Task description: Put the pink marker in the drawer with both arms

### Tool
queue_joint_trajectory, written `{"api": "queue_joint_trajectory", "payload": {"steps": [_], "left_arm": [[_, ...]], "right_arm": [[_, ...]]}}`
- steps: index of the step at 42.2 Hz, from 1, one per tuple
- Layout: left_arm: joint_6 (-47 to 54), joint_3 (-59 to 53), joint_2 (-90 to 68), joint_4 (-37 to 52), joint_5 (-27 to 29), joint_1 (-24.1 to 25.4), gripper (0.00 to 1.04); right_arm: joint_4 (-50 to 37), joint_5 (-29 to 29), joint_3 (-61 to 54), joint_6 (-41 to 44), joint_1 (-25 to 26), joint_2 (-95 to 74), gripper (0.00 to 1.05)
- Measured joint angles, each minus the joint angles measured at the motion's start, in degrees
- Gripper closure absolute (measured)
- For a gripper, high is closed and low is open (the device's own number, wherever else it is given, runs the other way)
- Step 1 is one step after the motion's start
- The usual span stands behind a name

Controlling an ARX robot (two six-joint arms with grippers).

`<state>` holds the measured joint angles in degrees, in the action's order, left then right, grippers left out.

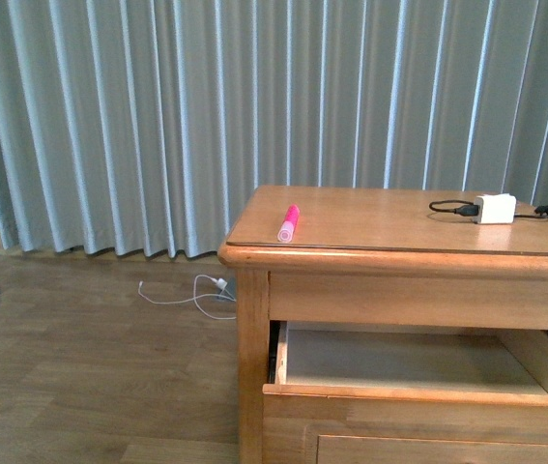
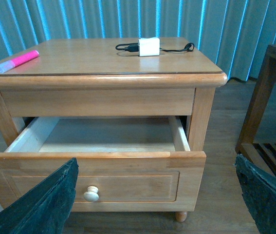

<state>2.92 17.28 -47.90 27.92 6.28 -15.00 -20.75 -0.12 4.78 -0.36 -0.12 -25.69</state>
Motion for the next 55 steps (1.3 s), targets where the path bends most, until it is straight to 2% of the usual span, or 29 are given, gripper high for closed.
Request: {"api": "queue_joint_trajectory", "payload": {"steps": [8,14,28,43,55], "left_arm": [[0.07,12.48,-19.52,4.50,-0.33,-4.55,0.06],[-0.22,23.58,-32.61,4.22,-0.26,-6.40,0.06],[-3.67,43.34,-49.00,-0.37,0.92,-7.63,0.06],[-6.27,66.45,-67.56,-9.40,3.37,-10.40,0.06],[-7.54,80.30,-76.63,-15.74,4.87,-10.51,0.06]], "right_arm": [[0.00,0.00,0.00,0.00,0.00,0.00,0.09],[0.00,0.00,0.00,0.00,0.00,0.00,0.09],[0.00,0.00,0.00,0.00,0.00,0.00,0.09],[0.00,0.00,0.00,0.00,0.00,0.00,0.09],[0.00,0.00,0.00,0.00,0.00,0.00,0.09]]}}
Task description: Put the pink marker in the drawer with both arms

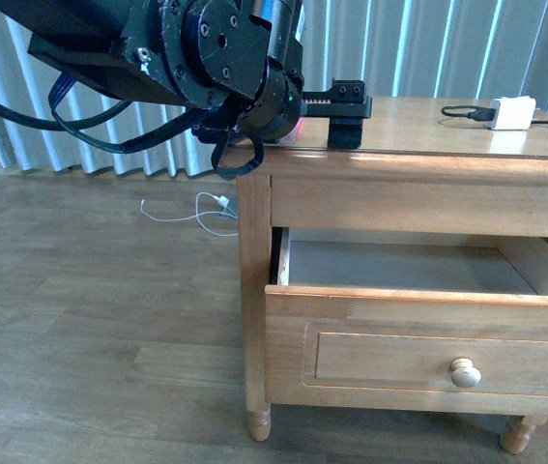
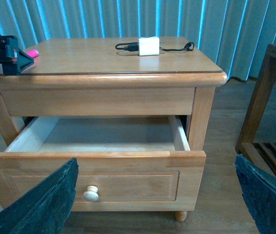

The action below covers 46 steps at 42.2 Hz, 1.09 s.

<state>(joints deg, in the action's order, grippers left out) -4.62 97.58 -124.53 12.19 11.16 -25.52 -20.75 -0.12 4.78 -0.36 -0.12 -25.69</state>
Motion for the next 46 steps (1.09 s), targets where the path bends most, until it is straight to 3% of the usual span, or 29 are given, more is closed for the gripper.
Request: {"api": "queue_joint_trajectory", "payload": {"steps": [11,27,33,46], "left_arm": [[2.23,3.65,-1.75,-4.35,0.70,-0.04,0.10],[4.63,3.98,-1.44,-6.86,0.70,0.20,0.72],[4.81,3.45,-0.94,-6.78,0.11,0.50,0.88],[5.92,-4.39,3.54,-0.85,-4.92,0.13,0.90]], "right_arm": [[0.00,0.00,0.00,0.00,0.00,0.00,0.09],[0.00,0.00,0.00,0.00,0.00,0.00,0.09],[0.00,0.00,0.00,0.00,0.00,0.00,0.09],[0.00,0.00,0.00,0.00,0.00,0.00,0.09]]}}
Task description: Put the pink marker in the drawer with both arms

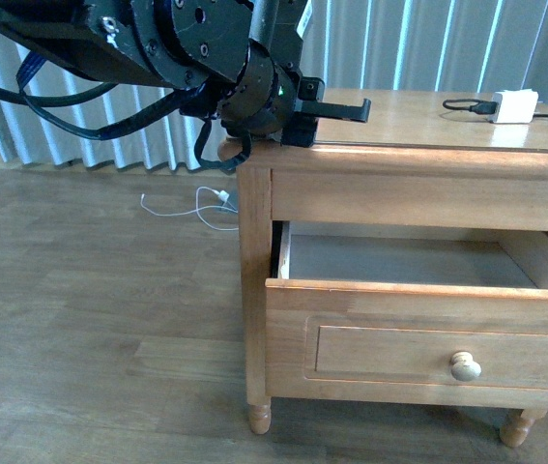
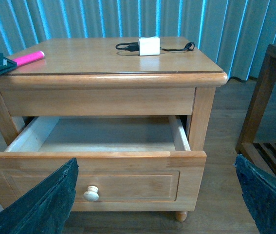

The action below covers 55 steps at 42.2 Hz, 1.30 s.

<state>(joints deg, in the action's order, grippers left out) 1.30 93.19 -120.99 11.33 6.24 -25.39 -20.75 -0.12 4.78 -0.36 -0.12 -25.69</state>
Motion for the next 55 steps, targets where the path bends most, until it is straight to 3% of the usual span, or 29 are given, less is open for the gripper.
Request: {"api": "queue_joint_trajectory", "payload": {"steps": [14,20,30,50,55], "left_arm": [[7.08,-15.74,12.98,5.90,-15.19,-4.83,0.90],[12.76,-18.97,14.08,5.09,-17.00,-6.82,0.90],[17.11,-20.24,10.25,4.98,-15.30,-7.96,0.90],[13.97,-13.99,-1.42,6.12,-5.88,-7.96,0.90],[13.66,-14.03,-1.36,7.56,-4.81,-7.96,0.66]], "right_arm": [[0.00,0.00,0.00,0.00,0.00,0.00,0.09],[0.00,0.00,0.00,0.00,0.00,0.00,0.09],[0.00,0.00,0.00,0.00,0.00,0.00,0.09],[0.00,0.00,0.00,0.00,0.00,0.00,0.09],[0.00,0.00,0.00,0.00,0.00,0.00,0.09]]}}
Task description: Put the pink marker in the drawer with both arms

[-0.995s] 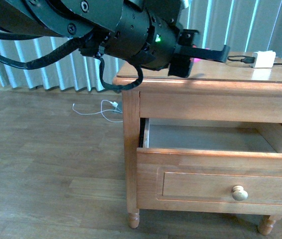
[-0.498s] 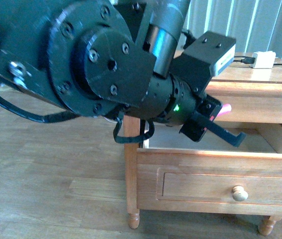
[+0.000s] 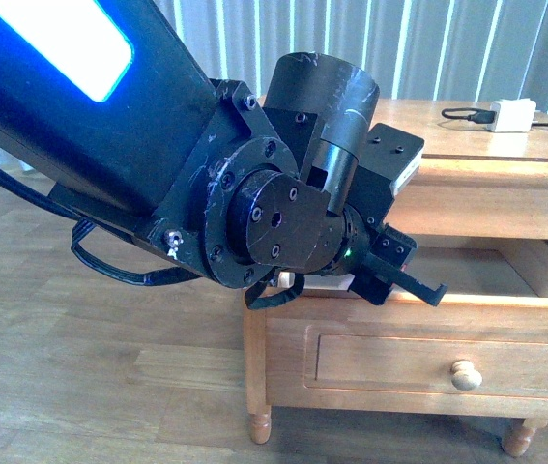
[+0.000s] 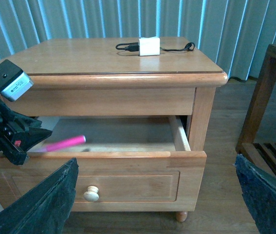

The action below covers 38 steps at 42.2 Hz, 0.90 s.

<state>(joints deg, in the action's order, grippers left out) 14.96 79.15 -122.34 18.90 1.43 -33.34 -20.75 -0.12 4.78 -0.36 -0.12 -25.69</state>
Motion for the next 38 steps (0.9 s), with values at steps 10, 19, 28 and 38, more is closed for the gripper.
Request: {"api": "queue_joint_trajectory", "payload": {"steps": [10,19,28,38], "left_arm": [[-1.18,-5.88,6.69,5.31,1.40,0.46,0.29],[-5.70,-17.25,22.53,9.35,2.51,3.34,0.07],[-10.97,-32.02,42.27,10.43,3.10,10.97,0.06],[-16.13,-45.99,61.92,6.27,-0.22,20.41,0.06]], "right_arm": [[0.00,0.00,0.00,0.00,0.00,0.00,0.09],[0.00,0.00,0.00,0.00,0.00,0.00,0.09],[0.00,0.00,0.00,0.00,0.00,0.00,0.09],[0.00,0.00,0.00,0.00,0.00,0.00,0.09]]}}
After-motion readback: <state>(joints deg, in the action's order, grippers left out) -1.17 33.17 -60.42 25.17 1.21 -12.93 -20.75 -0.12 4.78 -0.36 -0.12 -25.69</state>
